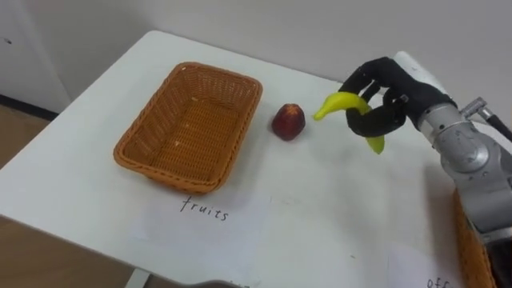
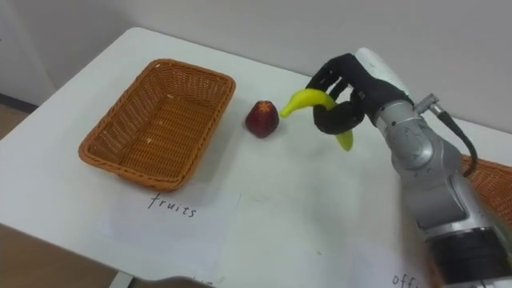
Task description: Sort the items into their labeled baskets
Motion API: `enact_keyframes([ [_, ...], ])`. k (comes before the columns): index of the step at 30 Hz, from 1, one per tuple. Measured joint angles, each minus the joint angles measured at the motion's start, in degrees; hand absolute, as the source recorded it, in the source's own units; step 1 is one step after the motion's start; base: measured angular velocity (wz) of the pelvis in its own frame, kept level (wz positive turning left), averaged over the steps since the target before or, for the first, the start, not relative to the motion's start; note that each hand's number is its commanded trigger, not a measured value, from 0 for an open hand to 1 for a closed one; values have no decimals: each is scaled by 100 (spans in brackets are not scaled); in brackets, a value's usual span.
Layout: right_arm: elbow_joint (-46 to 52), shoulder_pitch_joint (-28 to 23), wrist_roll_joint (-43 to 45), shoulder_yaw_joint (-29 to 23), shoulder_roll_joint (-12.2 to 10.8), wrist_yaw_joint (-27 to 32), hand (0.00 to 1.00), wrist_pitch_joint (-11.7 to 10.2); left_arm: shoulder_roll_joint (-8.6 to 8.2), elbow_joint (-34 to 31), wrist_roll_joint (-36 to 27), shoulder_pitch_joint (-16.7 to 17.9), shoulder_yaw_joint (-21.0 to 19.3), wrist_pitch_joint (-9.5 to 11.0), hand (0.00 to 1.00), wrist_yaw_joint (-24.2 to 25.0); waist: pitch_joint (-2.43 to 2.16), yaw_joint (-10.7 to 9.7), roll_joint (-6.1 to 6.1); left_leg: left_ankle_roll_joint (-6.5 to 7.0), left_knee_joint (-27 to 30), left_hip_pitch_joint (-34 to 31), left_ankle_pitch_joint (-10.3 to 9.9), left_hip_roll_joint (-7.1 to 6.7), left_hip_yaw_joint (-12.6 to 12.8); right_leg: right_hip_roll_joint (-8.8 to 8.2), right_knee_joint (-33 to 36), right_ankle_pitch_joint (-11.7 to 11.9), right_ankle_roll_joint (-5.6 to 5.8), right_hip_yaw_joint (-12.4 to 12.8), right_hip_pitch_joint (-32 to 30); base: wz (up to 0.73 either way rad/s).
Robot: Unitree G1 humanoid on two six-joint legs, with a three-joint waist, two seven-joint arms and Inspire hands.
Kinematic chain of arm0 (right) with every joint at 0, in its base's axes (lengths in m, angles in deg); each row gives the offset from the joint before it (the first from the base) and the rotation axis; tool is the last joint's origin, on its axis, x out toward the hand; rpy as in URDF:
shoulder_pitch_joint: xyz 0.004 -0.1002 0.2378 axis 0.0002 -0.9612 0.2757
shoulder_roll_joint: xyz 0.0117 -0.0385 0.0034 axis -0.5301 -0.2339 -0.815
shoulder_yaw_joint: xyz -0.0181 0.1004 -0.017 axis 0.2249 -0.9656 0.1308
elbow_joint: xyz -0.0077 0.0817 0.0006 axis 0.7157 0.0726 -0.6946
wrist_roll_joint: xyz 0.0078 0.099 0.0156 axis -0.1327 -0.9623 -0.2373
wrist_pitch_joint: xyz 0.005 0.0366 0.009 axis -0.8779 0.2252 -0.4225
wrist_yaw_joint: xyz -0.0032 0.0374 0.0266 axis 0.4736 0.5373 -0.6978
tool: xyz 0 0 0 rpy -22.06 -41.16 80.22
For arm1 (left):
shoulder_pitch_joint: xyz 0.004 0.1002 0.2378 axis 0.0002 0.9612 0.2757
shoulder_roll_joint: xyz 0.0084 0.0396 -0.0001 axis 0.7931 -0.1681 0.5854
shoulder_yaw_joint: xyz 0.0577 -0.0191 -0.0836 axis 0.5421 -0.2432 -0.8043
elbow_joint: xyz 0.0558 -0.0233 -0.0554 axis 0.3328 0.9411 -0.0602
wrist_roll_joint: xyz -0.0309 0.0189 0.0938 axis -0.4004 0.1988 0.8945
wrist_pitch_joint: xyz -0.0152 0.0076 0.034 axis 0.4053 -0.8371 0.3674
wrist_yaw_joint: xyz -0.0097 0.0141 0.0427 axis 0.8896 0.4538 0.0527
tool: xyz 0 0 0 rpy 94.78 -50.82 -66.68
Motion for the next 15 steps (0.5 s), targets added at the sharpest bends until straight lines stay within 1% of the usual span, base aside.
enact_keyframes([
  [4,-1,48,-74,0,-115,195,100,3,-31,-36,10,-15,15,-50,0,-6,-10,6,-17,2,1,1,1,0,-2,-4,4,-1,1,0,-1,0],
  [8,0,49,-146,2,-201,277,100,7,-40,-35,25,2,16,-117,0,-8,-10,23,-24,3,1,2,2,0,-4,-4,4,-1,2,-3,2,0],
  [11,1,49,-176,5,-204,280,100,12,-51,-35,77,10,12,-153,0,-6,-5,40,-35,3,1,1,2,-1,-4,-4,4,-2,3,-10,3,0],
  [12,2,49,-104,9,-204,281,100,17,-61,-34,183,11,3,-168,0,-4,1,61,-45,3,1,1,1,-1,-2,-3,4,-2,3,-7,1,0],
  [15,5,58,-81,8,-228,387,100,68,-78,-36,193,-1,-4,-169,0,-3,22,147,-80,2,1,0,1,2,1,-1,5,-2,3,-14,-2,0],
])
